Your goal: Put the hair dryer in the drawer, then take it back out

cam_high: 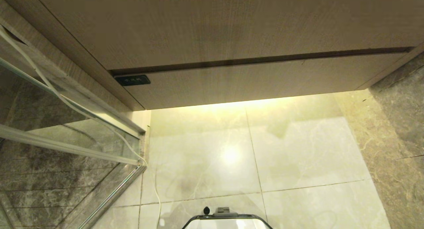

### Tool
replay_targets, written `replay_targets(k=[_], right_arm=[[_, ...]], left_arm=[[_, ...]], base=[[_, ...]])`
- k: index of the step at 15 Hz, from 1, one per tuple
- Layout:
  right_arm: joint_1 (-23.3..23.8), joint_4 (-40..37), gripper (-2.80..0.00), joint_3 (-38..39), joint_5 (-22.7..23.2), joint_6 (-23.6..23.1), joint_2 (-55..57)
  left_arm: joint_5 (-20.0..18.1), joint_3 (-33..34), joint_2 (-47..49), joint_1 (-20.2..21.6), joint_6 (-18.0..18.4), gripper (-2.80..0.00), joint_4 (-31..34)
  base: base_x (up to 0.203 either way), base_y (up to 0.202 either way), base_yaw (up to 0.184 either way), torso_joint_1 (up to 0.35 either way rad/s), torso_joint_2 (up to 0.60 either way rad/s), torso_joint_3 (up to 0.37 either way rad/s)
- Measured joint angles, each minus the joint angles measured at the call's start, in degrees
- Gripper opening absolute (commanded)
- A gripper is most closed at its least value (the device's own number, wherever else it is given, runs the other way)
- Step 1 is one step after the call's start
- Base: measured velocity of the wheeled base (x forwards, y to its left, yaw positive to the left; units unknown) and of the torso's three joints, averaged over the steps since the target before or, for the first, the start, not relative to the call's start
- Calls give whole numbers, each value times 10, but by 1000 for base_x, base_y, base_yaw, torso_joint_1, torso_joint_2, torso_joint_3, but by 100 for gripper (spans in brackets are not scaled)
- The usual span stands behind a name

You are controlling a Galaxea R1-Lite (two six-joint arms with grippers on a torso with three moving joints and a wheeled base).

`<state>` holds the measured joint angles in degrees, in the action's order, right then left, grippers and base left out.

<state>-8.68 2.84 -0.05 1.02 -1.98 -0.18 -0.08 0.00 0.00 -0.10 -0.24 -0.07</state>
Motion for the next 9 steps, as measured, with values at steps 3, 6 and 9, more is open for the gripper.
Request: replay_targets(k=[3, 6, 9], right_arm=[[0, 13, -280, 0, 0, -8, 0], [0, 37, -280, 0, 4, -15, 0], [0, 35, -280, 0, -1, -19, 0]], left_arm=[[0, 0, 0, 0, 0, -280, 0], [0, 0, 0, 0, 0, -280, 0], [0, 0, 0, 0, 0, -280, 0]], base=[[0, 0, 0, 0, 0, 0], [0, 0, 0, 0, 0, 0], [0, 0, 0, 0, 0, 0]])
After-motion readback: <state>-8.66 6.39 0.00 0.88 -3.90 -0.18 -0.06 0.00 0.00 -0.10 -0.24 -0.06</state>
